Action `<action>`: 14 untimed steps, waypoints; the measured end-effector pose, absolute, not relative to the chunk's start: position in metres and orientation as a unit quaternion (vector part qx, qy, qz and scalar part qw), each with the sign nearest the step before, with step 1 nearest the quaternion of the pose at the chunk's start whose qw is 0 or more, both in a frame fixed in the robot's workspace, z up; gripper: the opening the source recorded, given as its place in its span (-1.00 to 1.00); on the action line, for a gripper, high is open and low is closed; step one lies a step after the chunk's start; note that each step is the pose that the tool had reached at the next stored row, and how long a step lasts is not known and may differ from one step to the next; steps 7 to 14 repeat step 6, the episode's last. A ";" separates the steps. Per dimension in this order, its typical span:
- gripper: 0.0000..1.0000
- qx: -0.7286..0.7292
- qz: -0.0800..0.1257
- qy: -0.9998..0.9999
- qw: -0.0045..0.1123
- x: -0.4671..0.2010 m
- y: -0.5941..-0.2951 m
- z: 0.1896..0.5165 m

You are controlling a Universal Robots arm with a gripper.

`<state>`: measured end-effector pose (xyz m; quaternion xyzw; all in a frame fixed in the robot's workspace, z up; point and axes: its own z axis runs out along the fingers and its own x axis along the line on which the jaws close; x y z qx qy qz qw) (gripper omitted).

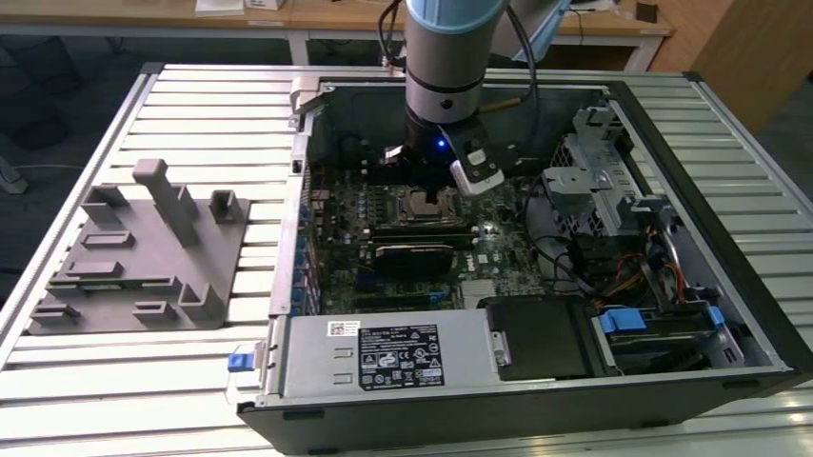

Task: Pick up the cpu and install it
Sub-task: 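Install the second cpu locking lever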

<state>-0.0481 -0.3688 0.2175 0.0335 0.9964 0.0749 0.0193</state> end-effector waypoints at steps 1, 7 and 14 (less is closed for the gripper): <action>-0.79 0.033 0.075 0.996 0.019 -0.048 -0.369 0.217; -0.79 0.033 0.075 0.996 0.019 -0.048 -0.369 0.217; -0.79 0.033 0.075 0.996 0.019 -0.048 -0.369 0.217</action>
